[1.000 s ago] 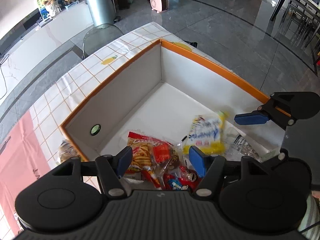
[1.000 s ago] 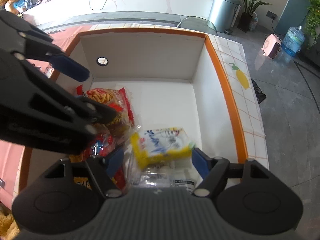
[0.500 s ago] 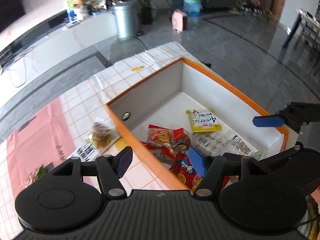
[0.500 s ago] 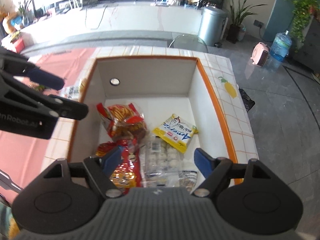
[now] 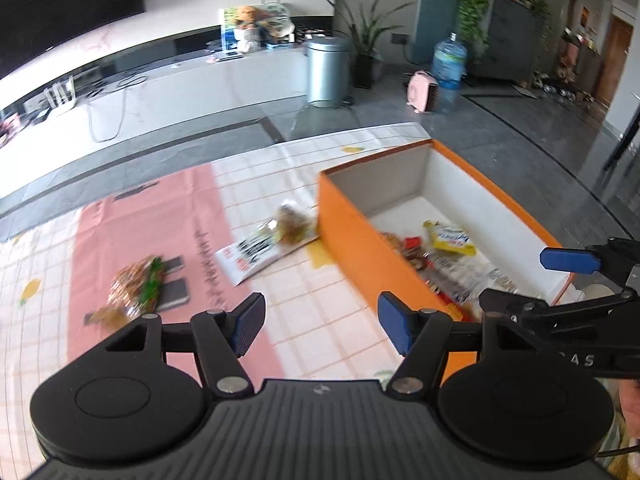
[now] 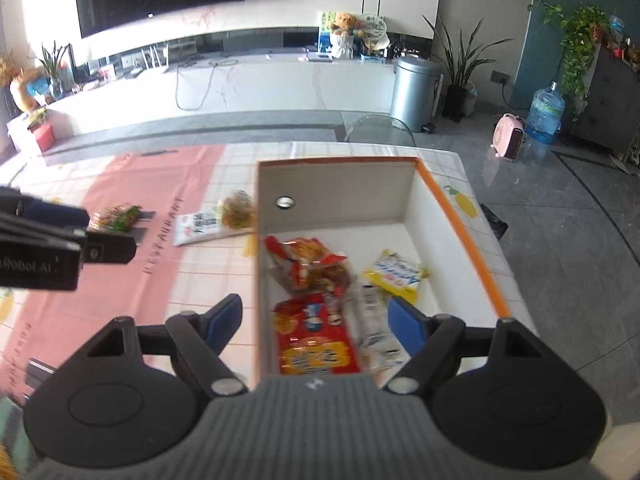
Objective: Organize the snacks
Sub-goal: 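Withdraw both tools from the box back over the table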
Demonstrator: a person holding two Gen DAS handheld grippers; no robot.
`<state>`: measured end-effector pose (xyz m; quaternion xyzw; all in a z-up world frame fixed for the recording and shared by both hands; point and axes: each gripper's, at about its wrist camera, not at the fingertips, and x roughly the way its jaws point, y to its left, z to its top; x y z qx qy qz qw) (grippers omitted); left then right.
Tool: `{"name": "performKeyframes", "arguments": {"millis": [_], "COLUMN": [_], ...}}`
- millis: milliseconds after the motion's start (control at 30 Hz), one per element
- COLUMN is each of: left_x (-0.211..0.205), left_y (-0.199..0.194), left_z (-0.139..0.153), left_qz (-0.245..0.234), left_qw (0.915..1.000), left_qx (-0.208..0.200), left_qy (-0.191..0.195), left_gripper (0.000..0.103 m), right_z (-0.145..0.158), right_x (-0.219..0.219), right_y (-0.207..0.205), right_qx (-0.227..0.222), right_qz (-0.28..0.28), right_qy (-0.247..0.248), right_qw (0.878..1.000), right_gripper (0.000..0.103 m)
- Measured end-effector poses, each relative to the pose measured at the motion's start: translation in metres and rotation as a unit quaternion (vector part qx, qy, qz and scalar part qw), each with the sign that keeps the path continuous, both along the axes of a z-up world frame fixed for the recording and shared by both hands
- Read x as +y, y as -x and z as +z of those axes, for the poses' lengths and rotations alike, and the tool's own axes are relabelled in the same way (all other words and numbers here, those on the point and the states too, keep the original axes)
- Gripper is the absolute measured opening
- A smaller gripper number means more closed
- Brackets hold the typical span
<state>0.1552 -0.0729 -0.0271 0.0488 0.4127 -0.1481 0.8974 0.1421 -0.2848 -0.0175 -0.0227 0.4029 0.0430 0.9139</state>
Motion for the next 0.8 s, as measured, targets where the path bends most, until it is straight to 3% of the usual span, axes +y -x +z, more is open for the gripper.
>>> {"name": "performKeyframes", "arguments": {"millis": [467, 800], "left_x": [0.115, 0.176], "left_y": [0.043, 0.035], "left_z": [-0.014, -0.03], "left_qz": [0.108, 0.159], "left_qw": [0.9927, 0.9837], "left_qx": [-0.017, -0.006], "left_qy": [0.051, 0.083], "left_gripper": [0.076, 0.077], "right_z": [-0.018, -0.048], "right_x": [0.089, 0.145], "right_y": [0.043, 0.03], "right_qx": [-0.065, -0.054], "right_qz": [0.007, 0.044], "right_qy": [-0.039, -0.032], "right_qw": [0.997, 0.997], "right_gripper": [0.077, 0.071]}}
